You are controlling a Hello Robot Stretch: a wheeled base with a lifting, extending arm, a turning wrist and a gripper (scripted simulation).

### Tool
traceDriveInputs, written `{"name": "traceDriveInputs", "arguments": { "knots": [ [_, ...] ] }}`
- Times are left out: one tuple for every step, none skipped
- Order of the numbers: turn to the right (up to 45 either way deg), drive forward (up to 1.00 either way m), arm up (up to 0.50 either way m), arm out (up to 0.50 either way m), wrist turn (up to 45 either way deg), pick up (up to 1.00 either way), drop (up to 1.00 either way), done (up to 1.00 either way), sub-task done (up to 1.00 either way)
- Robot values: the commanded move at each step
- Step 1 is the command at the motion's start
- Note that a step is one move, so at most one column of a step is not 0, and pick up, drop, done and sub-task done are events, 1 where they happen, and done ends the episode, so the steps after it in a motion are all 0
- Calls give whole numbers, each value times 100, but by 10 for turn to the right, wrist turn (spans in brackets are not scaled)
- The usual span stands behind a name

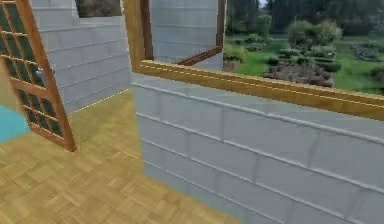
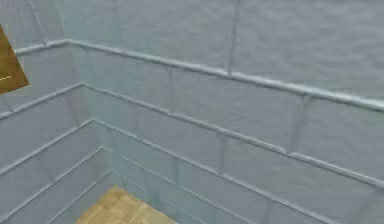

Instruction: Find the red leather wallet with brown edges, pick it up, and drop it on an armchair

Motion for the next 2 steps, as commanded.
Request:
{"name": "traceDriveInputs", "arguments": {
  "knots": [
    [-450,0,0,0,0,0,0,0,0],
    [-60,0,0,0,0,0,0,0,0]
  ]
}}
